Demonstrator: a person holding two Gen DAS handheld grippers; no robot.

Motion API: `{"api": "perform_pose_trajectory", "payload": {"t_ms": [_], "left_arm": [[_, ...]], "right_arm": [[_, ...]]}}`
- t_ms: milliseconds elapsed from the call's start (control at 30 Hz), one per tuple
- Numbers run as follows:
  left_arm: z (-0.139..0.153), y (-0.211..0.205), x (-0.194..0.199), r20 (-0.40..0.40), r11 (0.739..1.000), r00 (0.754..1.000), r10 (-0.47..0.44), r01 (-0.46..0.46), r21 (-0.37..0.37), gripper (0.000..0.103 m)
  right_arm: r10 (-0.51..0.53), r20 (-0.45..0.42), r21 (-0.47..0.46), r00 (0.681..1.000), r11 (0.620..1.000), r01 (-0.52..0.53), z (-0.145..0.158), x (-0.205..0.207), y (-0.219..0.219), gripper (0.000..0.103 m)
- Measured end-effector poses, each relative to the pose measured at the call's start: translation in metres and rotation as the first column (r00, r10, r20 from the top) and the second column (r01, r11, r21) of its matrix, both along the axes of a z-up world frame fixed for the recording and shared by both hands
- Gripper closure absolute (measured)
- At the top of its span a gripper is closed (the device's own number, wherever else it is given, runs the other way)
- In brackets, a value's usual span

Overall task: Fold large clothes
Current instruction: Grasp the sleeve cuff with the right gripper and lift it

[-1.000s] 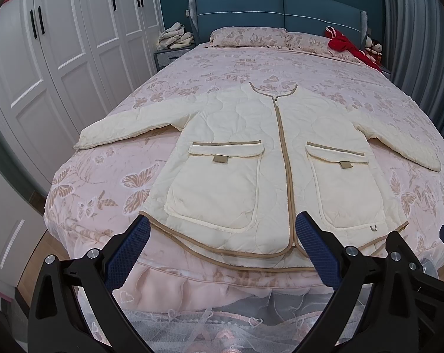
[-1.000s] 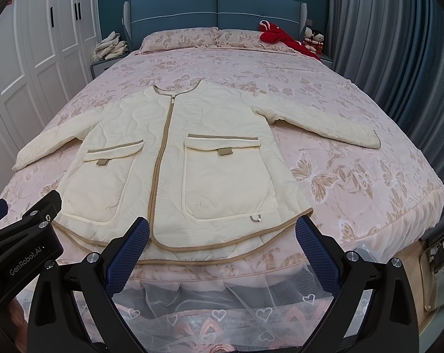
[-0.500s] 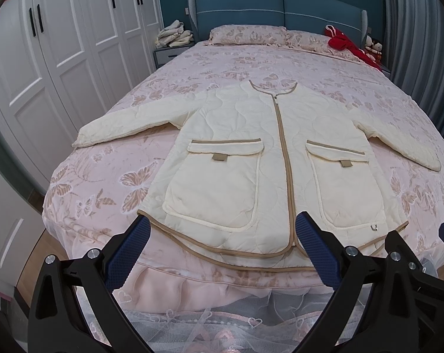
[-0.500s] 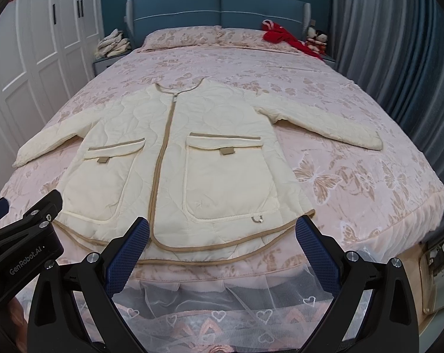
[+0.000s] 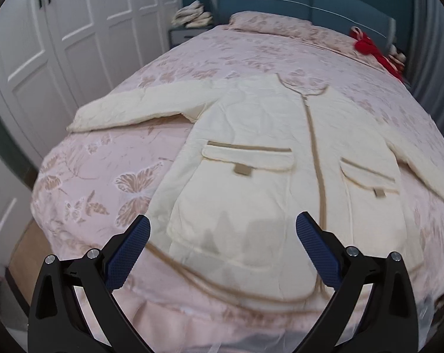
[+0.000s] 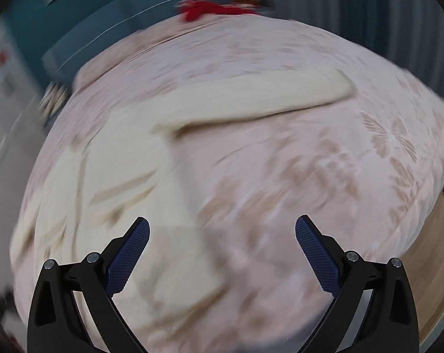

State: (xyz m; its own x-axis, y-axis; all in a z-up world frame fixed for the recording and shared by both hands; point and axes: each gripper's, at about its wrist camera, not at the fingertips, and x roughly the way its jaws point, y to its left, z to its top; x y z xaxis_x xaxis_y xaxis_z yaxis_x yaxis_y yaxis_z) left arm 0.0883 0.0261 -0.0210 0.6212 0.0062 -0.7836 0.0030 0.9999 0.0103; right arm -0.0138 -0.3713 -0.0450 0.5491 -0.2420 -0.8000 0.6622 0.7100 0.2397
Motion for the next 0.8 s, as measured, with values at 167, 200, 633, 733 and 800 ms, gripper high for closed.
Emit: {"api": "perform_pose_trajectory", "payload": {"t_ms": [167, 200, 633, 733, 800], "left_arm": [[-0.011, 0.001, 0.033, 0.018, 0.998, 0.998, 0.064, -0.064, -0.002, 0.006], [-0.015, -0.002, 0.041, 0.018, 0.997, 0.997, 0.072, -0.072, 0.005, 0.006], [-0.058, -0.016, 0.111, -0.138, 0.997, 0.987, 0.079, -0.075, 0.034, 0.006], [-0.065, -0.017, 0.121, -0.156, 0.996, 0.984, 0.084, -0.079, 0.042, 0.006], [-0.067, -0.014, 0.125, -0.159, 0.995, 0.983, 0.094, -0.089, 0.038, 0.006]], "right_arm": [[-0.204, 0.035, 0.025, 0.978, 0.979, 0.203, -0.027, 0.017, -0.125, 0.005], [-0.238, 0.039, 0.028, 0.971, 0.971, 0.237, -0.032, 0.019, -0.145, 0.005], [-0.543, 0.003, 0.176, 0.840, 0.827, 0.534, -0.101, 0.042, -0.312, 0.017], [-0.508, 0.037, 0.169, 0.860, 0.852, 0.496, -0.098, 0.057, -0.314, 0.060], [-0.472, 0.039, 0.163, 0.881, 0.873, 0.461, -0.090, 0.075, -0.310, 0.087]]}}
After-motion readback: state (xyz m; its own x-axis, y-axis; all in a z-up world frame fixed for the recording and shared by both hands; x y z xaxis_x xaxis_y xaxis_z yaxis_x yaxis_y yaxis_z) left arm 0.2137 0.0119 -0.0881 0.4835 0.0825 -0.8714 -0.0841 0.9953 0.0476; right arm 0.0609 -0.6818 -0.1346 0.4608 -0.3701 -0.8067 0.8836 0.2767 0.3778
